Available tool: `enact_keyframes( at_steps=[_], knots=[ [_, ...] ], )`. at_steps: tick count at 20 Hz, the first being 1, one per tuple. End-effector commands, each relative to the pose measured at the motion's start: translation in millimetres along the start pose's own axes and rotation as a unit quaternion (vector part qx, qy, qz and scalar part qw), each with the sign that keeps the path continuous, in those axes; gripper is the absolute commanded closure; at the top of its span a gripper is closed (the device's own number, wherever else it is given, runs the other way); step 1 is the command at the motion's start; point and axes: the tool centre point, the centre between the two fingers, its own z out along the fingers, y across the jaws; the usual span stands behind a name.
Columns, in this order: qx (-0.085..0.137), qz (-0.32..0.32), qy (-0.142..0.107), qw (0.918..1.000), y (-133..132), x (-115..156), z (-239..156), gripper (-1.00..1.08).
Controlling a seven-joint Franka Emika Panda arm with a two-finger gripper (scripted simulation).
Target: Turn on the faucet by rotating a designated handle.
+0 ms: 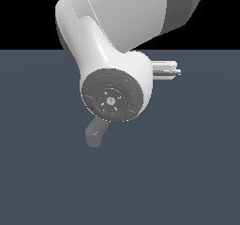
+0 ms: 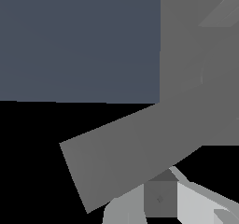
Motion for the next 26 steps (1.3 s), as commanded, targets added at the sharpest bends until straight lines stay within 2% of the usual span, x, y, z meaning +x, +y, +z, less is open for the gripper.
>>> enact_keyframes(
  at_steps=[1, 4, 5, 26],
  knots=[
    [0.006, 0.0, -0.003, 1.0, -12, 3, 2, 1.08],
    [0.007, 0.0, -0.005, 1.0, -18, 6, 3, 1.08],
    [0.002, 0.0, -0.001, 1.0, -10, 7, 1, 1.08],
    [0.006, 0.001, -0.004, 1.0, -33, 64, 3, 1.08]
  ],
)
